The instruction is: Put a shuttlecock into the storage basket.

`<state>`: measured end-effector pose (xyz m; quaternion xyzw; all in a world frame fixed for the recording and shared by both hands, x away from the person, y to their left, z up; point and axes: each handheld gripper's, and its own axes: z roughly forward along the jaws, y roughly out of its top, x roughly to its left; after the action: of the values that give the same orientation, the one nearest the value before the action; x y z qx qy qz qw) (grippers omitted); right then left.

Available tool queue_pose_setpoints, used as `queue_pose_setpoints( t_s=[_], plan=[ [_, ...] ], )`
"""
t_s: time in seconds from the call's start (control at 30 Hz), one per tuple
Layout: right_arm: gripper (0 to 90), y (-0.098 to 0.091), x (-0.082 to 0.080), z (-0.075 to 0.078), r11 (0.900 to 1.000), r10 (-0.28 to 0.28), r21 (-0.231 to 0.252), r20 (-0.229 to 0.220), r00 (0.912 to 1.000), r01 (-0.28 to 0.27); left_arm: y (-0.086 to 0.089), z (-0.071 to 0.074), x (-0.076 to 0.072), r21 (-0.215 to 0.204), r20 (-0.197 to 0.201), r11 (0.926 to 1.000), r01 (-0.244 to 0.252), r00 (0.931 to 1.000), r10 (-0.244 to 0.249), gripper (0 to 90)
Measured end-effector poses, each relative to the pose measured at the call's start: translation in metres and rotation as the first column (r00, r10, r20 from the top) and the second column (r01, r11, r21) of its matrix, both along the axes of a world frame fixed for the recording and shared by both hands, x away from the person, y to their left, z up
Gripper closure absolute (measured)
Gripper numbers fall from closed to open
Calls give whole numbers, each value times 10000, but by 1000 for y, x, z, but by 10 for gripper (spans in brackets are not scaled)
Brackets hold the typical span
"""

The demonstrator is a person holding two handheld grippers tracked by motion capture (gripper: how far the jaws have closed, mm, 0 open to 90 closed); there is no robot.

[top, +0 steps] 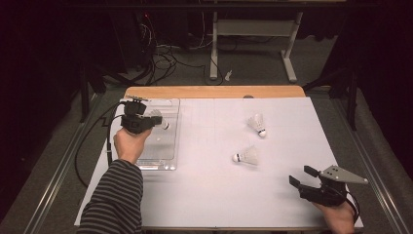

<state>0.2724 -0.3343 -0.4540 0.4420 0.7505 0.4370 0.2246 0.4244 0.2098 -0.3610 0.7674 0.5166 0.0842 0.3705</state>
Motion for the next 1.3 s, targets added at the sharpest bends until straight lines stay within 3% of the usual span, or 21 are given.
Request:
queue_pose_setpoints(
  t_s=[0.27,0.73,1.3],
  plan=[
    [293,0,0,0,10000,18,-15,11,10000,-18,-1,-7,10,-335,-136,9993,-171,9998,166,889],
    [293,0,0,0,10000,10,-6,19,10000,-10,-5,-21,23,-169,-400,9984,-535,9978,528,883],
    [293,0,0,0,10000,33,-22,46,10000,-33,-11,-26,26,-15,-537,9989,-464,9975,463,879]
  ],
)
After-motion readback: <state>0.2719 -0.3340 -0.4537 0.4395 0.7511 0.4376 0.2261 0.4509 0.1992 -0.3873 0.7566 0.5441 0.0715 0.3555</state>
